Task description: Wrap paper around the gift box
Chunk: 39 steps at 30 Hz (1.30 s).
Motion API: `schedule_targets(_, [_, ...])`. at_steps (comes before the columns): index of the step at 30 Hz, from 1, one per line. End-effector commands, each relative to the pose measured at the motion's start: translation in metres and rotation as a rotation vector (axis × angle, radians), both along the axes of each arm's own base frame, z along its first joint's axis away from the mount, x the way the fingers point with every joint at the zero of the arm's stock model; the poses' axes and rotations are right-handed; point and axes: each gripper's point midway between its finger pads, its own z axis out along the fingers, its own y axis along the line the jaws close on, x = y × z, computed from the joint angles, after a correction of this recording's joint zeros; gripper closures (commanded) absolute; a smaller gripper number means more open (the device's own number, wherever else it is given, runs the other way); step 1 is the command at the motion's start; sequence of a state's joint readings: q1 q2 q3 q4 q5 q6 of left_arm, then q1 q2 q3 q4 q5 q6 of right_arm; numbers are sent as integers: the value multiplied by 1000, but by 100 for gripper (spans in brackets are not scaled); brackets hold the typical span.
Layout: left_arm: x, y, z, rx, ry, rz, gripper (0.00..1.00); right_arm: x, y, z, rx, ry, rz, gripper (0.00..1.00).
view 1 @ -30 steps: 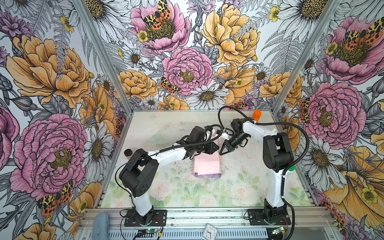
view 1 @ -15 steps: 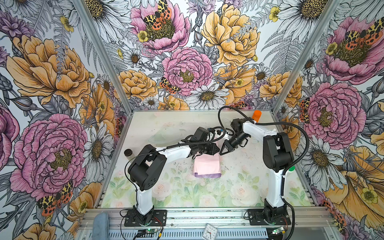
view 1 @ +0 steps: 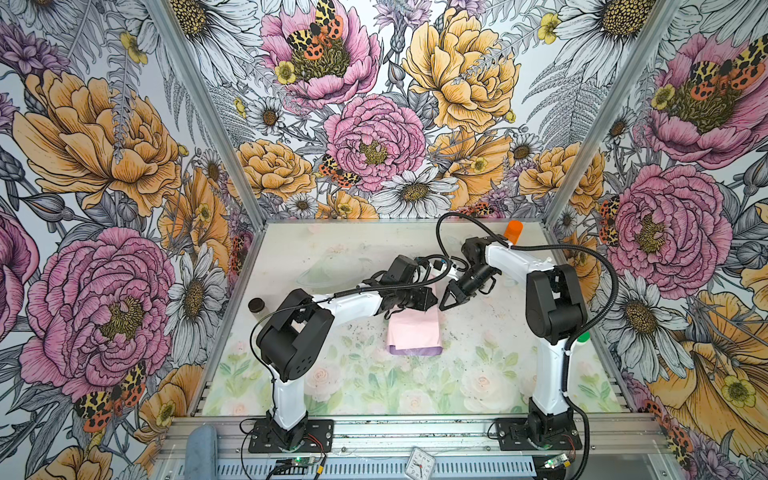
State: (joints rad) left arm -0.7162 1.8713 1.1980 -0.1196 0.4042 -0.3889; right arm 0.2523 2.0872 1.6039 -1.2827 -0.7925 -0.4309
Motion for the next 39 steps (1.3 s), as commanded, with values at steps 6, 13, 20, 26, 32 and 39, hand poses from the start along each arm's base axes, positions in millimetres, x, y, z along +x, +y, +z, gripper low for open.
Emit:
schedule_targets(6, [-2, 17, -27, 76, 14, 37, 85, 12, -1, -1, -35, -38, -10, 79])
schedule_targets(13, [-2, 16, -25, 71, 9, 37, 85, 13, 0, -7, -35, -23, -14, 79])
schedule_targets(20, [-1, 18, -24, 73, 6, 42, 86, 17, 0, -16, -48, -19, -22, 78])
schedule_targets(26, [-2, 18, -23, 74, 5, 41, 86, 24, -1, -20, -48, -27, -41, 76])
schedule_targets(32, [-1, 18, -22, 73, 3, 43, 85, 29, 2, -21, -31, -32, -48, 73])
schedule_targets(39, [-1, 20, -23, 76, 5, 46, 85, 37, 0, -28, -43, -33, -69, 70])
